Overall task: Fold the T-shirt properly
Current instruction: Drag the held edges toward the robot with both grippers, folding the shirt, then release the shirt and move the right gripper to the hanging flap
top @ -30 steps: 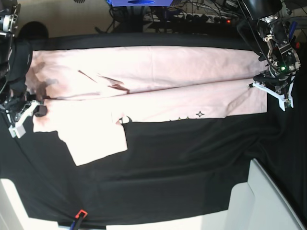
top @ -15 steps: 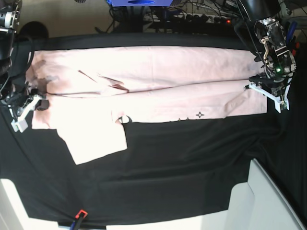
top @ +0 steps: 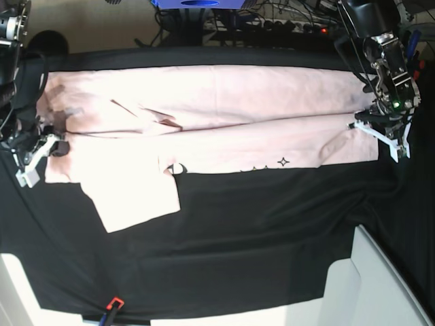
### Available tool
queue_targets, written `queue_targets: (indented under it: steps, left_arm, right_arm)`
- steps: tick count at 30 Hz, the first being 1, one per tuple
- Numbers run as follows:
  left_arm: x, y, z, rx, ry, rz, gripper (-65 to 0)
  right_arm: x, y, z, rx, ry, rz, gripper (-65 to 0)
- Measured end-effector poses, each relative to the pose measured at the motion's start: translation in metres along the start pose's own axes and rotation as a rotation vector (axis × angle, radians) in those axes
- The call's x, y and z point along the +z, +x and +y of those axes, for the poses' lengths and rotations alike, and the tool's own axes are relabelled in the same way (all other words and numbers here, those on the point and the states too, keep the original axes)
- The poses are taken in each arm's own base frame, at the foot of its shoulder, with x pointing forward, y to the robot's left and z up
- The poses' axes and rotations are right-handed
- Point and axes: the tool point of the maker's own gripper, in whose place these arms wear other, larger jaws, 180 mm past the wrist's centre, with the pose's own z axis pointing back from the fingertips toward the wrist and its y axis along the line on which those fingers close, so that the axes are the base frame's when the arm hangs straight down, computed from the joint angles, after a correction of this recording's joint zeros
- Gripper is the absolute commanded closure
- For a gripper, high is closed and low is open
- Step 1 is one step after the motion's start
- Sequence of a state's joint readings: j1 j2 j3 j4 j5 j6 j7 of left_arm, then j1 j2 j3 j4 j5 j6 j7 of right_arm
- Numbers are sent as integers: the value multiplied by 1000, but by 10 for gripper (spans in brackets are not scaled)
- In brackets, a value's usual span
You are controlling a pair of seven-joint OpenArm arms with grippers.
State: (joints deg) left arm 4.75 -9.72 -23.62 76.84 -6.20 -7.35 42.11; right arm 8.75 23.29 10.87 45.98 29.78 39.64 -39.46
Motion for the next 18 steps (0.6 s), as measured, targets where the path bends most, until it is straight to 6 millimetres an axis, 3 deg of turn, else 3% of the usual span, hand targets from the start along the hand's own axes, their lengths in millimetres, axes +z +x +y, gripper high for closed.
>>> queue_targets:
  steps: [5, 8, 11, 15, 18]
  left_arm:
    - [0, -4, 2, -7, 6, 12, -237]
    - [0, -5, 2, -7, 5, 12, -307]
    - [1, -7, 5, -2, 12, 18, -364]
    - [6, -1, 20, -19, 34, 44, -401]
    - [23, 28, 32, -11, 63, -36, -401]
  right_arm:
    - [1, -6, -1, -5, -1, 37, -190]
    - [7, -5, -7, -77, -2, 0, -318]
    - [15, -8, -14, -131, -2, -22, -405]
    - [28, -13, -24, -128, -56, 7, -438]
    - [49, -18, -27, -70, -102, 22, -440]
